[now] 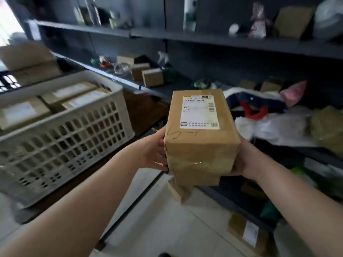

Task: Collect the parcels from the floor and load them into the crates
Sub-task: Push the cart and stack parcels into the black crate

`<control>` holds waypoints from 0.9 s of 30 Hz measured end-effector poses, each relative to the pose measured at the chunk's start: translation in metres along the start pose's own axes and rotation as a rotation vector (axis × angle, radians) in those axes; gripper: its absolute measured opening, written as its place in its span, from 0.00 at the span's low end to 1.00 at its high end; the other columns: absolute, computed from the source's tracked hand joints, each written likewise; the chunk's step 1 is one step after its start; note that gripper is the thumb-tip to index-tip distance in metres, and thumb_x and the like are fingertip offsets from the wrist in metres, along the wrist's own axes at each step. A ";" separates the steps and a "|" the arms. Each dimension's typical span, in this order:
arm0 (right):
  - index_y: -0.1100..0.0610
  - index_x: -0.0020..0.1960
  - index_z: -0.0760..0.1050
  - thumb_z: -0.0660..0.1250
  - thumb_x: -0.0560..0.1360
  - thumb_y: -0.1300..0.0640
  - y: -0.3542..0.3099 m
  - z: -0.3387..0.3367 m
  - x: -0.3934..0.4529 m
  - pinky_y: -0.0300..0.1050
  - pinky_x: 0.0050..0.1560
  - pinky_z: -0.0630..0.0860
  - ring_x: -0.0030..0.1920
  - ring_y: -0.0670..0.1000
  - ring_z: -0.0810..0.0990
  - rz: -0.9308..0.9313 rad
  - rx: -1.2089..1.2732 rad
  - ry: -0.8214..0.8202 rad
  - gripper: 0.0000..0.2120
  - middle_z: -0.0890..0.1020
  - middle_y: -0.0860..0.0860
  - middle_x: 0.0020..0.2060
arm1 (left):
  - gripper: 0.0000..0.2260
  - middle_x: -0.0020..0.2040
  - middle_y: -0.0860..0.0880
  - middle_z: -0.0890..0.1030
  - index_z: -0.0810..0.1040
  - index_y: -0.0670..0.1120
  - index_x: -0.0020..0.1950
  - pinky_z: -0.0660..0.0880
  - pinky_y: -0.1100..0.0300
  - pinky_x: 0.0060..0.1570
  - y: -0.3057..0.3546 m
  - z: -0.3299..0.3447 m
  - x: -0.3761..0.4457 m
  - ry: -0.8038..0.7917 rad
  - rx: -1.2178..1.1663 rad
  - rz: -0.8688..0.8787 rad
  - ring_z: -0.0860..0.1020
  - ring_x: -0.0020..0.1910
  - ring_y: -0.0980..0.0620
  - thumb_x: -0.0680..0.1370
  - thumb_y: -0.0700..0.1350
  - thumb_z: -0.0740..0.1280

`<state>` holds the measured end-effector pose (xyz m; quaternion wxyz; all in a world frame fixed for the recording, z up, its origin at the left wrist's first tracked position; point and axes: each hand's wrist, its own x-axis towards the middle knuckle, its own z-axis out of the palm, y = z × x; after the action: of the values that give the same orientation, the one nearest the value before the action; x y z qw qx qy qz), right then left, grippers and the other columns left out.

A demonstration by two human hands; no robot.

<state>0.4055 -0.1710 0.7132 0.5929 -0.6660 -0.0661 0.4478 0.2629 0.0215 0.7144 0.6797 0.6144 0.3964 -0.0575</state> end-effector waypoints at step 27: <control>0.58 0.56 0.76 0.62 0.69 0.31 -0.147 0.413 -0.290 0.66 0.52 0.75 0.51 0.61 0.79 -0.109 -0.491 -0.698 0.32 0.80 0.59 0.51 | 0.22 0.35 0.44 0.82 0.76 0.41 0.44 0.78 0.50 0.45 -0.022 -0.258 -0.524 0.705 -0.270 0.140 0.83 0.32 0.44 0.79 0.58 0.55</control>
<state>0.0208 -0.0069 1.0311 0.3817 -0.5914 -0.4024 0.5853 -0.2257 0.0296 1.0343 0.5790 0.5270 0.5667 0.2567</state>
